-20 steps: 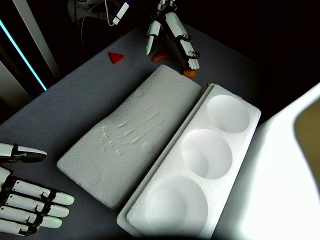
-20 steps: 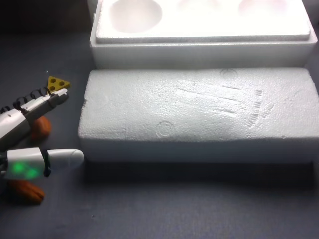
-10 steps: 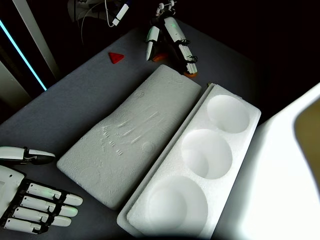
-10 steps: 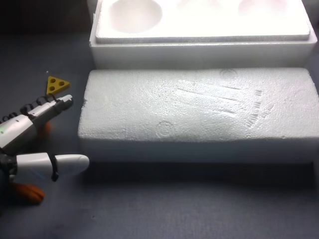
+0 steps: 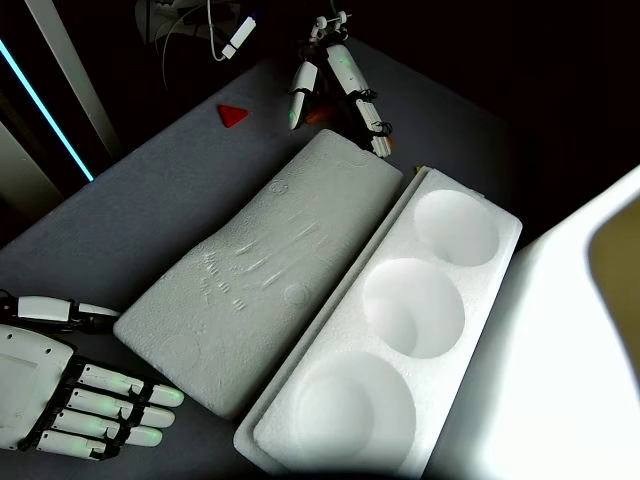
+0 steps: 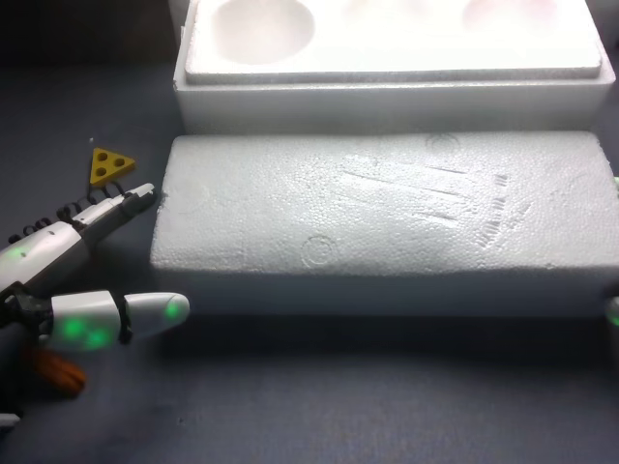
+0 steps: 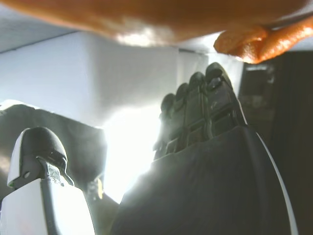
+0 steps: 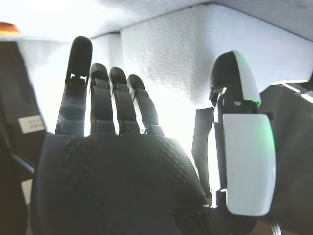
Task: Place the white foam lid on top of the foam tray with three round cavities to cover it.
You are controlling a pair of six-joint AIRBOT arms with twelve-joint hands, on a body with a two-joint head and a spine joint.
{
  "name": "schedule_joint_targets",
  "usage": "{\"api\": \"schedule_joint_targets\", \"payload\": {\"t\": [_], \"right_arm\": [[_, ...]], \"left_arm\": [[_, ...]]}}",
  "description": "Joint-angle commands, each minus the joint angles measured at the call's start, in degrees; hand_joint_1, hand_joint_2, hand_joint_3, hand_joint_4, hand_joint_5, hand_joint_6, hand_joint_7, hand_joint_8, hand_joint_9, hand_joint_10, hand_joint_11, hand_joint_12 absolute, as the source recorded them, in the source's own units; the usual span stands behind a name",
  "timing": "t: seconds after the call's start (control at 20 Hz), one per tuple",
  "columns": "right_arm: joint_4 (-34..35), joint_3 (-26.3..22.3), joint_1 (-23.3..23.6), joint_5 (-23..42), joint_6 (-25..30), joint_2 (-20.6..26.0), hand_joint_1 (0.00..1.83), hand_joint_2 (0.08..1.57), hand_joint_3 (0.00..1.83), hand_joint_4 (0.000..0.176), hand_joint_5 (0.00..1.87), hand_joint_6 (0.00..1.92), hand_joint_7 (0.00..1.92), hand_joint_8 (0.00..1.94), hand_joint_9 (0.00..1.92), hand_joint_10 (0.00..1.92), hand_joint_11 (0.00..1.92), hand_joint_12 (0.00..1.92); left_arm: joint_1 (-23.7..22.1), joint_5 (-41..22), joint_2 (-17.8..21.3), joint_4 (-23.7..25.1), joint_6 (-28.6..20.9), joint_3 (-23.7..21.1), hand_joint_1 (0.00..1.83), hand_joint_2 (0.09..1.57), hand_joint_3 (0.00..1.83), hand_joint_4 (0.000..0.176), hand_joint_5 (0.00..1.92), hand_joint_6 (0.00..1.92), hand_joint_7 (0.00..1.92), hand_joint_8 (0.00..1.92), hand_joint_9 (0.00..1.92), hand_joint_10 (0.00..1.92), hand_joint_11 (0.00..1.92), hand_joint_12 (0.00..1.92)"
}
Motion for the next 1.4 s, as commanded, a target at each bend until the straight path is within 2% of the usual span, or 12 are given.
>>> {"api": "schedule_joint_targets", "payload": {"t": [0.0, 0.15, 0.25, 0.4, 0.5, 0.55, 0.65, 0.75, 0.9, 1.1, 1.35], "right_arm": [[-0.2, 0.5, 0.6, 6.1, 0.2, 0.2, 0.59, 1.10, 0.00, 0.000, 0.00, 0.00, 0.00, 0.00, 0.00, 0.00, 0.00, 1.28], [-0.2, 0.5, 0.8, 6.1, 0.2, 0.0, 0.59, 1.12, 0.00, 0.000, 0.00, 0.00, 0.00, 0.00, 0.00, 0.00, 0.00, 0.79], [-0.3, 0.5, 0.9, 6.1, 0.2, -0.1, 0.59, 1.13, 0.00, 0.000, 0.00, 0.00, 0.00, 0.00, 0.00, 0.00, 0.00, 0.76], [-0.3, 0.5, 1.0, 6.1, 0.2, -0.2, 0.53, 1.15, 0.01, 0.000, 0.04, 0.01, 0.01, 0.00, 0.02, 0.01, 0.00, 0.90], [-0.3, 0.5, 1.0, 6.1, 0.3, -0.2, 0.49, 1.18, 0.00, 0.000, 0.07, 0.01, 0.04, 0.01, 0.07, 0.03, 0.00, 1.10], [-0.4, 0.5, 1.0, 6.2, 0.5, -0.2, 0.49, 1.19, 0.01, 0.000, 0.07, 0.01, 0.03, 0.00, 0.07, 0.03, 0.00, 1.13], [-0.8, 0.4, 1.0, 6.4, 0.7, -0.2, 0.49, 1.20, 0.00, 0.000, 0.08, 0.01, 0.06, 0.01, 0.12, 0.05, 0.00, 1.31], [-1.2, 0.0, 1.0, 6.6, 0.8, 0.2, 0.48, 1.20, 0.00, 0.000, 0.08, 0.00, 0.06, 0.01, 0.12, 0.06, 0.00, 1.37], [-2.2, -1.4, 1.0, 7.7, 0.9, 1.5, 0.47, 1.18, 0.00, 0.000, 0.05, 0.00, 0.03, 0.00, 0.10, 0.05, 0.00, 1.34], [-3.6, -4.0, 1.0, 9.9, 0.9, 3.6, 0.42, 1.18, 0.00, 0.000, 0.07, 0.01, 0.08, 0.02, 0.13, 0.08, 0.00, 1.46], [-6.3, -8.2, -1.2, 14.2, 1.8, 7.7, 0.39, 1.21, 0.01, 0.000, 0.05, 0.00, 0.07, 0.00, 0.10, 0.08, 0.00, 1.41]], "left_arm": [[-0.5, -6.5, -0.4, 0.0, -0.4, 0.4, 0.52, 0.95, 0.00, 0.000, 0.00, 0.00, 0.00, 0.00, 0.00, 0.00, 0.00, 0.00], [-0.5, -6.8, -1.1, -0.1, -1.0, 0.7, 0.55, 0.96, 0.01, 0.000, 0.00, 0.00, 0.00, 0.00, 0.00, 0.00, 0.00, 0.00], [-0.5, -6.9, -1.3, -0.1, -1.4, 0.7, 0.51, 0.99, 0.02, 0.000, 0.01, 0.00, 0.00, 0.00, 0.00, 0.00, 0.00, 0.00], [-0.5, -7.4, -1.6, 0.1, -1.9, 0.7, 0.46, 1.05, 0.04, 0.000, 0.05, 0.02, 0.00, 0.00, 0.00, 0.00, 0.00, 0.00], [-0.5, -7.7, -1.6, 0.3, -2.2, 0.7, 0.42, 1.09, 0.04, 0.000, 0.07, 0.02, 0.00, 0.00, 0.00, 0.00, 0.00, 0.00], [-0.5, -8.0, -1.6, 0.4, -2.4, 0.6, 0.42, 1.11, 0.02, 0.000, 0.08, 0.01, 0.00, 0.00, 0.00, 0.00, 0.00, 0.00], [-0.5, -8.7, -1.6, 0.6, -2.8, 0.4, 0.40, 1.12, 0.02, 0.000, 0.08, 0.01, 0.00, 0.00, 0.00, 0.00, 0.00, 0.00], [-0.2, -9.6, -1.3, 1.0, -3.1, -0.2, 0.40, 1.12, 0.01, 0.000, 0.08, 0.01, 0.00, 0.00, 0.00, 0.00, 0.00, 0.00], [0.4, -11.3, -0.7, 1.6, -3.8, -1.2, 0.41, 1.12, 0.01, 0.000, 0.09, 0.01, 0.00, 0.00, 0.00, 0.00, 0.00, 0.00], [1.9, -14.3, 0.5, 2.2, -4.3, -3.1, 0.42, 1.12, 0.01, 0.000, 0.09, 0.01, 0.00, 0.00, 0.00, 0.00, 0.00, 0.00], [3.0, -18.4, 3.0, 4.3, -4.7, -6.3, 0.45, 1.11, 0.00, 0.000, 0.11, 0.01, 0.00, 0.00, 0.00, 0.00, 0.00, 0.00]]}}
